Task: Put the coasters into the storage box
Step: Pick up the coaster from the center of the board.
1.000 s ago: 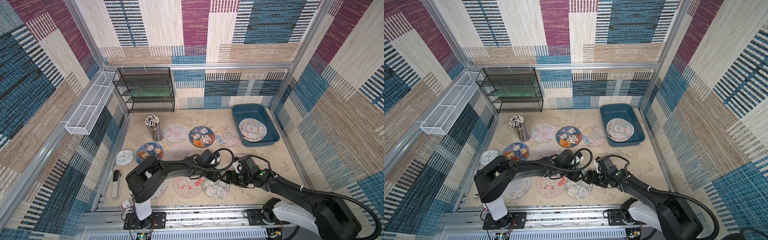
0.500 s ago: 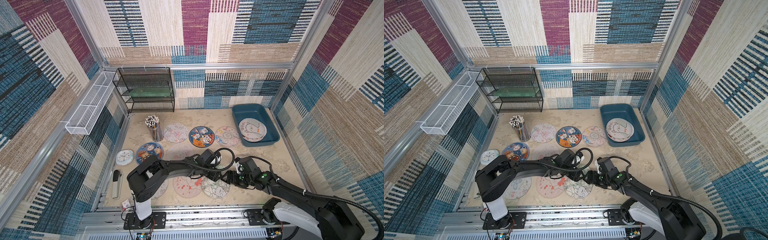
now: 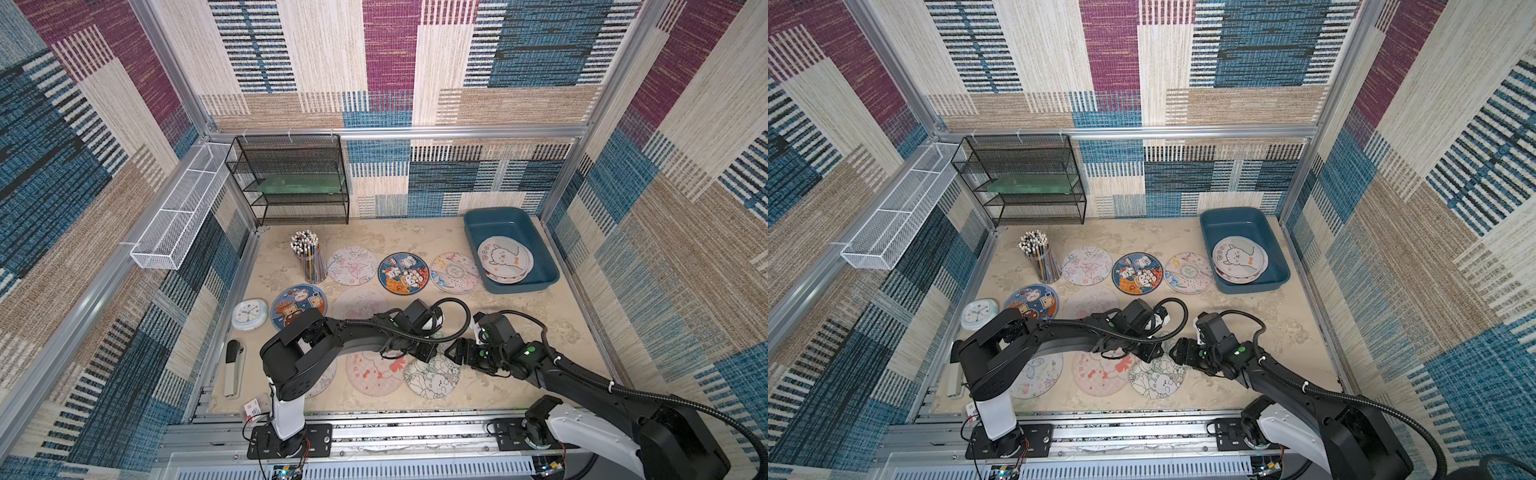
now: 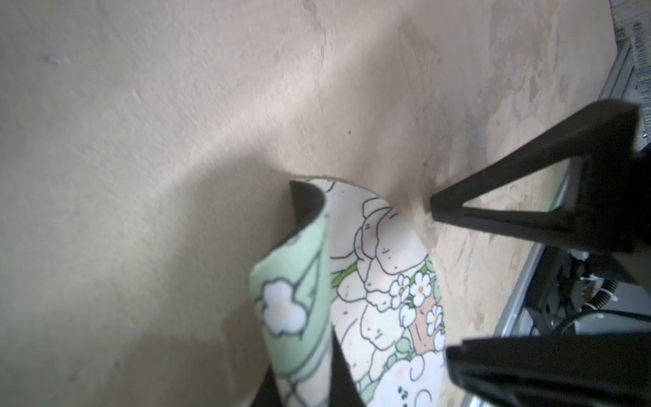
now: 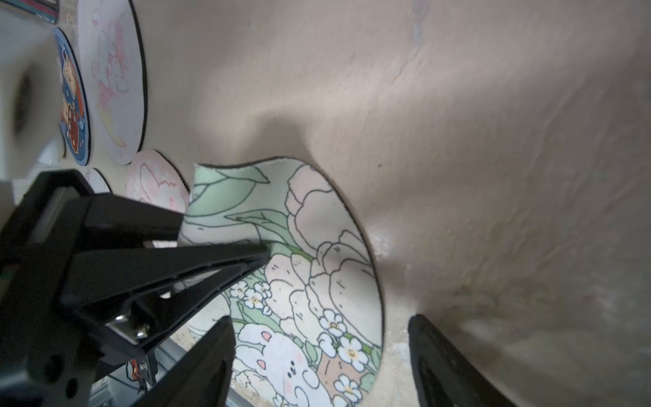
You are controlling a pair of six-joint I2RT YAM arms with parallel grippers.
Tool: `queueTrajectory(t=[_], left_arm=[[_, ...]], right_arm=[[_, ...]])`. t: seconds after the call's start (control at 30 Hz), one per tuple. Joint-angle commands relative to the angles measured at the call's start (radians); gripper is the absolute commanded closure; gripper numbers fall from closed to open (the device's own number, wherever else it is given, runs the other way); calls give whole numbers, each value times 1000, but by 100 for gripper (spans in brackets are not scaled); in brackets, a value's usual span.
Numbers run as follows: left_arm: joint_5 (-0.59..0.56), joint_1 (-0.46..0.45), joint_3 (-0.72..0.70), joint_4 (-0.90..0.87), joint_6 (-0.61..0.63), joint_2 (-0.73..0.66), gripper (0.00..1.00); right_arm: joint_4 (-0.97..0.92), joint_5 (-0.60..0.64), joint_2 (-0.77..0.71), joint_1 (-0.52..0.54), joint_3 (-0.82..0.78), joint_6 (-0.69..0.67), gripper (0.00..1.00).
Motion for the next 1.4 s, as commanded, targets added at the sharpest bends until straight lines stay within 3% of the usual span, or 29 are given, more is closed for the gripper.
queueTrajectory(t=[0.0,0.1,0.4,0.7,1.0,1.17,1.37], left_arm=[[-20,1,18,-23,4,-12,94],[-31,3,51,-32,28,-23,100],[-33,32,224,-135,70,0,100],[105,149,396,-152,-67,19,100],[103,223,607,-189,-184,97,100],[78,246,713,-191,-230,144,100],[90,247,758,-123,-304,186,100]], right_arm=[[6,60,-6,-13,21,-4,20],[36,54,4,-44,34,-26,20],[52,25,41,-154,86,-118,20],[171,-100,28,-237,102,-180,19],[272,-239,82,-305,166,-183,3],[318,-296,114,-308,196,-168,0],[389,-337,161,-287,234,-137,4]])
